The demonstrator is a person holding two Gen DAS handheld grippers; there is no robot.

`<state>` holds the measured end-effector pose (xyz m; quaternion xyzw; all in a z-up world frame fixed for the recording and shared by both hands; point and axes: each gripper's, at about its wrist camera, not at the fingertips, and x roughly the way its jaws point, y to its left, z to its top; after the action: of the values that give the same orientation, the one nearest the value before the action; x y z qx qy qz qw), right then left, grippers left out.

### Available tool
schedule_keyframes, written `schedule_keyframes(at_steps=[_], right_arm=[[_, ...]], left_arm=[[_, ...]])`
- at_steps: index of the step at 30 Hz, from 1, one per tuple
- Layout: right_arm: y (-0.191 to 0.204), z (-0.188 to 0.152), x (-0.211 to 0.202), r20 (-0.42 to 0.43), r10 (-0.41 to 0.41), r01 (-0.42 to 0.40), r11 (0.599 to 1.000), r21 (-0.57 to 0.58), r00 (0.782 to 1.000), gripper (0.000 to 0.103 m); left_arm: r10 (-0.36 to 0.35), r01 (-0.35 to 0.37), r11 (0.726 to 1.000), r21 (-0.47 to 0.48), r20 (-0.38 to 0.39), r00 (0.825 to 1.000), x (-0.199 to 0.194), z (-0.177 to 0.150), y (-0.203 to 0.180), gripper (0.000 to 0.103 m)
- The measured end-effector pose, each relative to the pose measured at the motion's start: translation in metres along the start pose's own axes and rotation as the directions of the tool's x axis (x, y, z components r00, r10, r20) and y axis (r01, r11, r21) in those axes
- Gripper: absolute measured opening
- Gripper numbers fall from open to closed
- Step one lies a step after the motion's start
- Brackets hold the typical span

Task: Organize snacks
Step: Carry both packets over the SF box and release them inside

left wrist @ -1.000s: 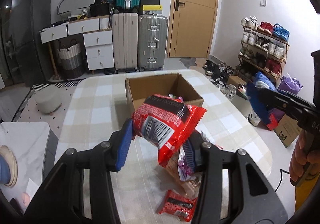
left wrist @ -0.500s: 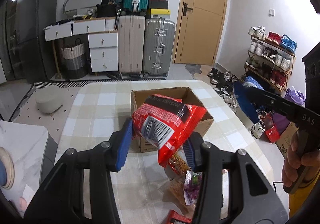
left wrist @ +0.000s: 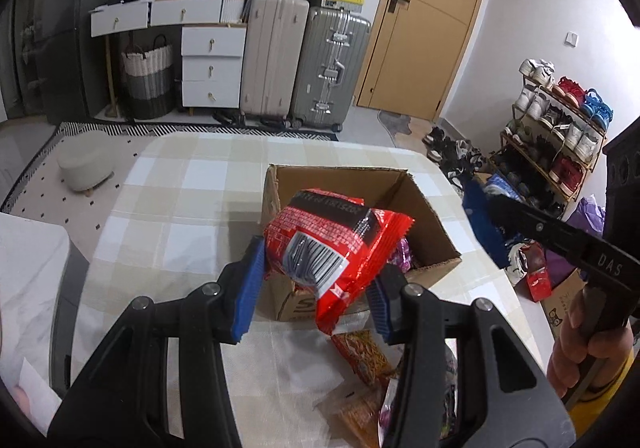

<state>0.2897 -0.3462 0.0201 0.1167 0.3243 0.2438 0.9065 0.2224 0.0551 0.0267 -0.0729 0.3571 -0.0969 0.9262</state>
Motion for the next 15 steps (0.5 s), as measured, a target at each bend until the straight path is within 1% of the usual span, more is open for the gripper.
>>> schedule_keyframes(at_steps=[5,11,15], right_arm=[[-0.011,0.001,0.030,-0.035,-0.006,0.007,1.000,0.012,0.999,0.043],[-0.024,0.002,0.065,-0.078,-0.024,0.024,1.000,0.006,0.997,0.043],[-0.027,-0.003,0.078,-0.090,-0.027,0.027,1.000,-0.007,0.996,0.043]], left_arm=[[-0.021,0.021,1.000,-0.010,-0.040,0.999,0.045,0.020,0.002,0.044],[-0.044,0.043,0.999,-0.013,-0.087,0.995,0.092,0.031,0.001,0.044],[-0.052,0.052,0.999,-0.004,-0.118,0.992,0.123,0.038,-0.003,0.044]])
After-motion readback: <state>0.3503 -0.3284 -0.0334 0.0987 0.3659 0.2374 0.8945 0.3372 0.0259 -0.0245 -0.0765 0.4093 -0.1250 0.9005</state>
